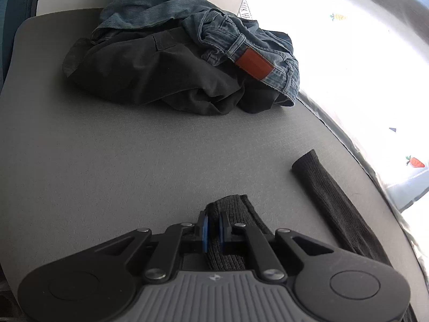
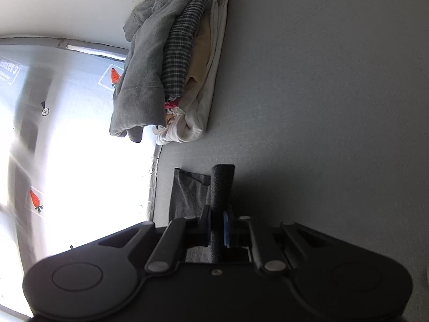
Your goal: Fold clothes
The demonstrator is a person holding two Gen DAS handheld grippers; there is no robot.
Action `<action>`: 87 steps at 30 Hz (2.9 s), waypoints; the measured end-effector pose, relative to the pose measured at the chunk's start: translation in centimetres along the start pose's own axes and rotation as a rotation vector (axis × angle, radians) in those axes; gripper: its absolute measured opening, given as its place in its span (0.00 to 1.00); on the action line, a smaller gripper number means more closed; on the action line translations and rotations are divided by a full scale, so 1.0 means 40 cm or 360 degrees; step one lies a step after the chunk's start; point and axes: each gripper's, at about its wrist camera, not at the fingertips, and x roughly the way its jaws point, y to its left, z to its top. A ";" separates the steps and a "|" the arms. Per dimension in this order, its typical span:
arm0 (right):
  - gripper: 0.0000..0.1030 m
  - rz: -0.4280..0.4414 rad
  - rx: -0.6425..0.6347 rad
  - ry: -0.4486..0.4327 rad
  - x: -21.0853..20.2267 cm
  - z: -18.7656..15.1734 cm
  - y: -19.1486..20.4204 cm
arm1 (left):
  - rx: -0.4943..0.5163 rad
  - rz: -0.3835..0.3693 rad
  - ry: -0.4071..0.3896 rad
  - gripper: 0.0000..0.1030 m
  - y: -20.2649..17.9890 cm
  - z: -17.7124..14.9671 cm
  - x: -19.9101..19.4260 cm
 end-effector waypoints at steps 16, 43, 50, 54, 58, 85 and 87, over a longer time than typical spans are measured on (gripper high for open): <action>0.04 0.0288 0.0013 -0.0058 -0.021 0.032 0.143 | -0.0015 -0.0171 -0.0224 0.07 -0.104 0.100 -0.162; 0.04 -0.0178 -0.0441 0.0107 0.485 0.060 0.349 | -0.0125 -0.0004 -0.0009 0.07 -0.472 0.159 0.356; 0.04 -0.0319 -0.0475 0.0138 0.560 0.051 0.312 | -0.0160 0.0103 0.0106 0.07 -0.494 0.132 0.493; 0.04 -0.0316 -0.0502 0.0136 0.560 0.059 0.305 | -0.0095 0.0105 0.0106 0.07 -0.502 0.132 0.508; 0.07 -0.0330 -0.0581 0.0179 0.573 0.054 0.300 | 0.0071 0.0111 0.0098 0.12 -0.516 0.119 0.520; 0.22 -0.0116 -0.2528 0.0647 0.421 -0.524 0.392 | 0.1463 -0.0567 0.0418 0.43 -0.839 -0.439 0.169; 0.23 -0.0112 -0.2494 0.0670 0.430 -0.514 0.397 | 0.1482 -0.0566 0.0423 0.46 -0.848 -0.452 0.182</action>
